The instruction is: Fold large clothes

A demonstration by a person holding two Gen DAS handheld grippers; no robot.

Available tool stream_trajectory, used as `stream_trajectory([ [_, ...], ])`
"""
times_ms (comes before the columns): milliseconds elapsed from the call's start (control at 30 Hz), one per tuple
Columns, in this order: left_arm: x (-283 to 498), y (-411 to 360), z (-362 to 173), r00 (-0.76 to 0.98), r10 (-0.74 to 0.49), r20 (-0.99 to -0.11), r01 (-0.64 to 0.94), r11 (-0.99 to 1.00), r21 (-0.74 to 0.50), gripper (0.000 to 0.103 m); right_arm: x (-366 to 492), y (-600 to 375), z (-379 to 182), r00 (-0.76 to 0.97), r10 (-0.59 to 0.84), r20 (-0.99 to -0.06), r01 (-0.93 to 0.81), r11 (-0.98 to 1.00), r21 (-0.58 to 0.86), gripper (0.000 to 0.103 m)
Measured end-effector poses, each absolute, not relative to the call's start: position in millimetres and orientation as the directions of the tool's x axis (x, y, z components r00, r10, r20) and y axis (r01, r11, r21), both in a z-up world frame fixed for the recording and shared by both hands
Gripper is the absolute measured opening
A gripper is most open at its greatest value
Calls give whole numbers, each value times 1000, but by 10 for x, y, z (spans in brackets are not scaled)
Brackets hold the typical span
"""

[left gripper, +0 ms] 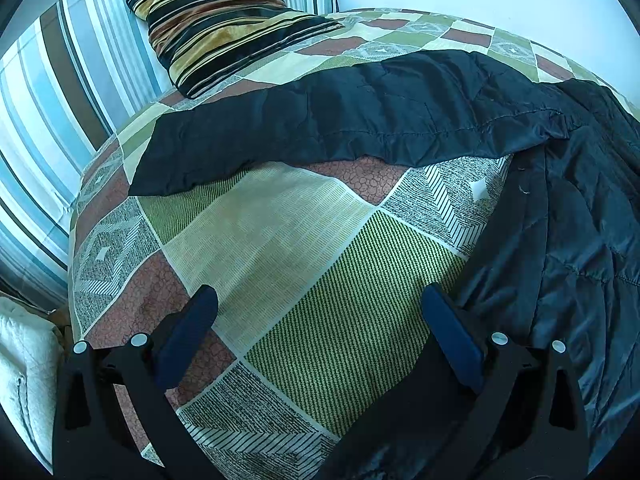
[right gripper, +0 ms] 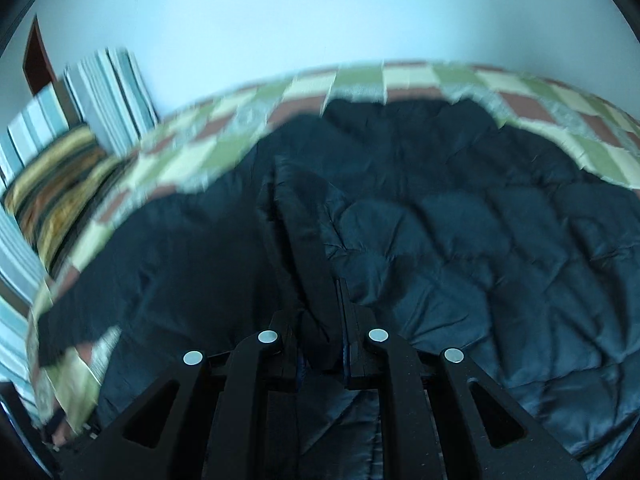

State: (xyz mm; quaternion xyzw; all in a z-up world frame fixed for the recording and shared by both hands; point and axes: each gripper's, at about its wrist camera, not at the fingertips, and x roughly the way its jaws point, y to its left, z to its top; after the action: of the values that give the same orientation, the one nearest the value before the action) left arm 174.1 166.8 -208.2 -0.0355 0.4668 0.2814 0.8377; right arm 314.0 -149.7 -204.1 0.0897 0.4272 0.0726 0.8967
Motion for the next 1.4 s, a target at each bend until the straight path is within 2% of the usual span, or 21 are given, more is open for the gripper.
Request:
stream_trajectory([
  [100,1740,1667,-2082,405,442,-800,-504,838,208,101,3163,-1426,-2203,582,201,-788,-60,977,205,14],
  [200,1738,1675,-2079,405,443,-800,-503,838,210,101,3159,-1391,-2209,570,205,-795,-68,977,203,20],
  [300,1738,1673,-2080,405,441,-801,-504,838,207,101,3085,-1370,-2113,569,257,-781,-106,965,240,43],
  [333,1739,1676,-2080,405,440,-801,-504,839,206,101,3022,-1363,-2060,571,275,-774,-123,960,251,46],
  [500,1743,1679,-2078,405,443,-800,-505,837,208,101,2617,-1596,-1697,629,301,-717,-151,952,267,46],
  [567,1744,1678,-2080,404,445,-799,-506,837,211,101,2461,-1894,-1548,675,241,-697,-100,966,237,46],
  [633,1742,1675,-2080,404,448,-798,-506,836,213,101,2351,-2276,-1448,715,118,-689,5,985,175,46],
  [733,1740,1664,-2081,404,453,-795,-506,834,218,101,2275,-2944,-1436,707,-153,-691,243,970,34,46],
  [800,1742,1660,-2079,403,456,-793,-507,833,221,101,2261,-3364,-1524,656,-265,-707,370,929,-5,46],
  [900,1740,1646,-2078,402,464,-789,-507,831,230,101,2268,-3810,-1746,591,-288,-754,456,890,16,46],
  [1033,1747,1627,-2079,399,475,-784,-505,828,245,101,2325,-4008,-2034,540,-283,-792,470,882,6,47],
  [1167,1757,1612,-2078,395,487,-779,-503,824,259,101,2421,-3987,-2283,499,-304,-811,470,882,-41,57],
  [1400,1761,1605,-2084,394,483,-782,-503,825,256,101,2380,-4085,-2371,516,-310,-799,502,865,-11,71],
])
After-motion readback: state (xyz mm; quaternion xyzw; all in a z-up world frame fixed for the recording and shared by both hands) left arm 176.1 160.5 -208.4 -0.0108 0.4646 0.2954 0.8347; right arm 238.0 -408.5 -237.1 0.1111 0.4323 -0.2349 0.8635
